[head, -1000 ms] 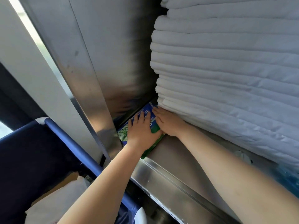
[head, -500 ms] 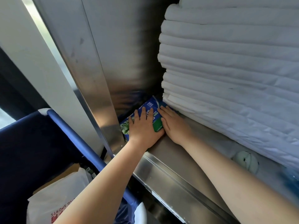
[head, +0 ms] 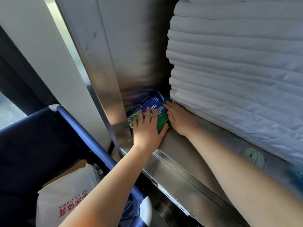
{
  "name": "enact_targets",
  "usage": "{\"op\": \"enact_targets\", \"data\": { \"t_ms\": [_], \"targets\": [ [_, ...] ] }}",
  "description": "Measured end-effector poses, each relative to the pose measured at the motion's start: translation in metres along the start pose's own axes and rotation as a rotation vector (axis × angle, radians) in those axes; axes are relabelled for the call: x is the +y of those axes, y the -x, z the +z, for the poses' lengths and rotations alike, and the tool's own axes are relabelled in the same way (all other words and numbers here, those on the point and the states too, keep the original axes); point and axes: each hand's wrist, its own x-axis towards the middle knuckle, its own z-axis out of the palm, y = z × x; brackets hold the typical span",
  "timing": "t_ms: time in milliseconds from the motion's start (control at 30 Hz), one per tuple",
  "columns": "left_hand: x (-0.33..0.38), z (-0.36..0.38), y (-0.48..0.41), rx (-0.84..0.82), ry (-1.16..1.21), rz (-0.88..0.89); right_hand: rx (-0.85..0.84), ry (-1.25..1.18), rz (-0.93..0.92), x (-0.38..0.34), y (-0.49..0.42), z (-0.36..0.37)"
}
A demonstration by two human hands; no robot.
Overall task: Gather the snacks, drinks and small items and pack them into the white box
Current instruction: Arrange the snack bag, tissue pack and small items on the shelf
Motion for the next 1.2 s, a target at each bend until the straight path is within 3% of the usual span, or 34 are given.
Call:
{"op": "enact_targets", "data": {
  "t_ms": [333,400,500,600,733,867,1200],
  "targets": [
    [-0.001,-0.010,0.000,-0.124,0.021,-0.012,-0.042,0.041,0.039,-0.006,0.022,-0.015],
    [0.001,-0.013,0.002,-0.094,-0.025,0.032,0.018,0.048,0.070,-0.005,0.047,-0.024],
    [0.024,-0.014,0.015,0.038,0.002,0.268,0.146,0.026,0.150,0.000,0.104,-0.038],
    [0.066,-0.006,0.031,-0.021,0.114,0.455,0.239,0.077,0.258,0.005,0.160,-0.048],
    [0.092,0.009,0.045,-0.153,0.173,0.482,0.394,0.129,0.422,0.016,0.218,-0.057],
    [0.090,0.008,0.043,-0.169,0.154,0.486,0.420,0.107,0.519,0.030,0.244,-0.061],
    [0.086,0.002,0.051,-0.097,0.233,0.538,0.424,0.216,0.380,0.031,0.214,-0.055]
  ]
}}
